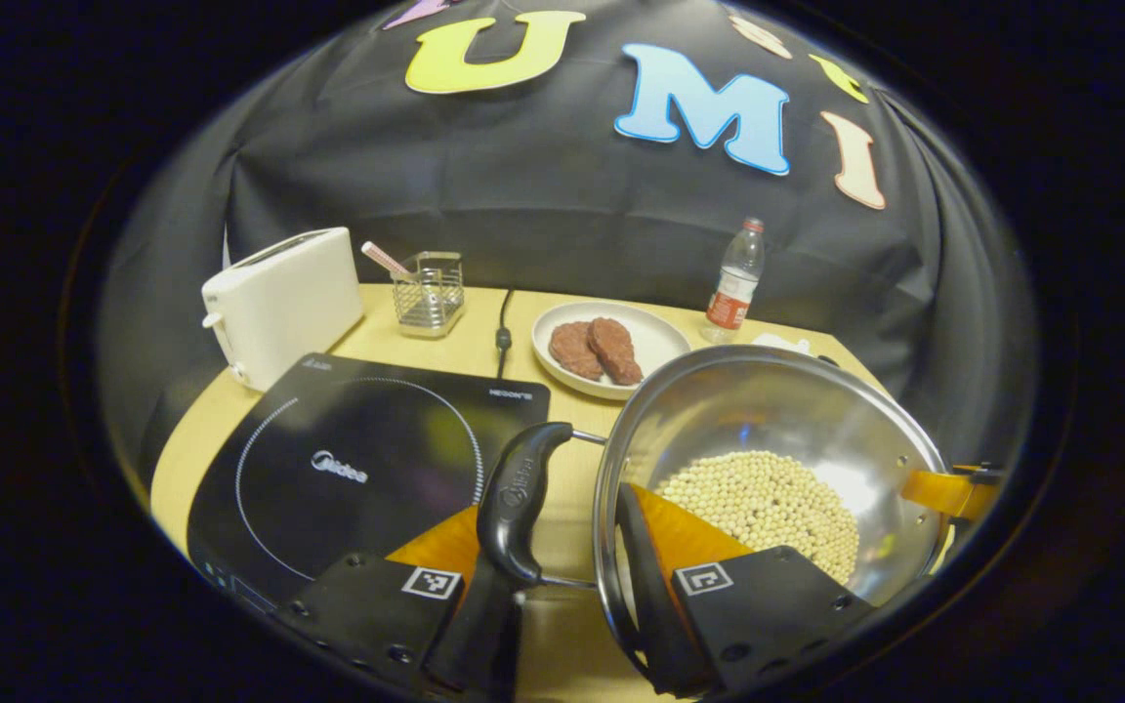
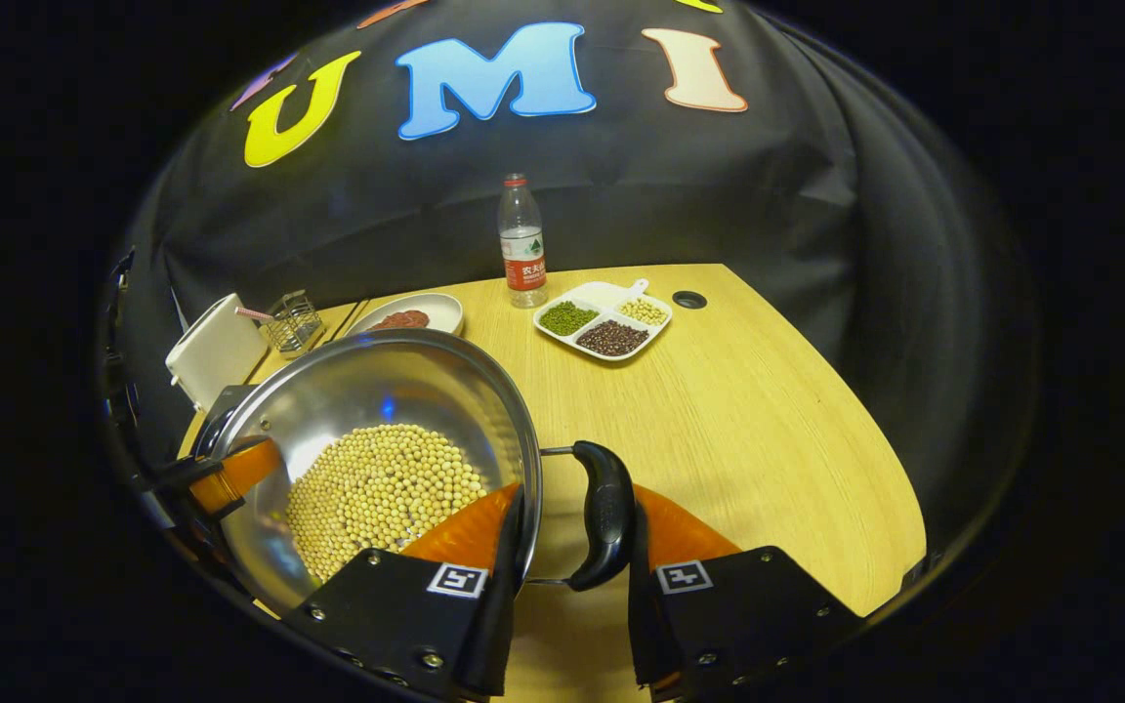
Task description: First push the handle of the pot to place it horizontally, then grasp the pot with both hands and set it on the induction cooktop.
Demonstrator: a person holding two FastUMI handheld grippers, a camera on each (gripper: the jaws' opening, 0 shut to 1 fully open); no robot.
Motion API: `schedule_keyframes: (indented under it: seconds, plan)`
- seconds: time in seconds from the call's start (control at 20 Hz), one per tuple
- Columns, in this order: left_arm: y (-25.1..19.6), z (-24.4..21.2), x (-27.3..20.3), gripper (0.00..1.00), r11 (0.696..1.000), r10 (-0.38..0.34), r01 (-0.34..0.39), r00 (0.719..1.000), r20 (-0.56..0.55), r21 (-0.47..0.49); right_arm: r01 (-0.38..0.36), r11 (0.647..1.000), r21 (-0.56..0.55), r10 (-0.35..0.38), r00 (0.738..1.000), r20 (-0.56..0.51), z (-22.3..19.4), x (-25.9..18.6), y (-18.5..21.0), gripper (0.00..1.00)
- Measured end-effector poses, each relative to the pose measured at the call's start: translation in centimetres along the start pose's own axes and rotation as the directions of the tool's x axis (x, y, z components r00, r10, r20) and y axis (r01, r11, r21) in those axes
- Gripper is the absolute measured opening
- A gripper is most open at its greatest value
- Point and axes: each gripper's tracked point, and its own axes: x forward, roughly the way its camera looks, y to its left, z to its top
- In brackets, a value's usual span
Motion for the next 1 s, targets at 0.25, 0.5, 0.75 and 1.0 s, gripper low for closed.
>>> schedule_keyframes:
  seconds: [0.25,0.5,0.75,1.0]
  plan:
    - [4.7,1.6,-0.8,0.62,1.000,0.002,-0.002,1.000,0.022,0.009,-0.007,1.000,0.009,0.007,1.000,0.017,0.3,-0.9,4.8,0.48]
    - [9.9,2.0,-1.5,0.65,1.000,0.016,-0.016,0.999,0.030,0.005,-0.023,1.000,0.016,0.023,1.000,0.013,-0.3,-0.9,9.5,0.48]
    - [15.5,2.2,-1.7,0.62,0.999,0.040,-0.040,0.999,0.032,0.005,-0.040,0.999,0.017,0.040,0.999,0.012,-0.8,-0.5,14.4,0.48]
    - [20.6,3.0,-1.3,0.65,0.998,0.068,-0.068,0.997,0.040,0.003,-0.071,0.997,0.027,0.070,0.997,0.024,-0.7,0.3,19.2,0.48]
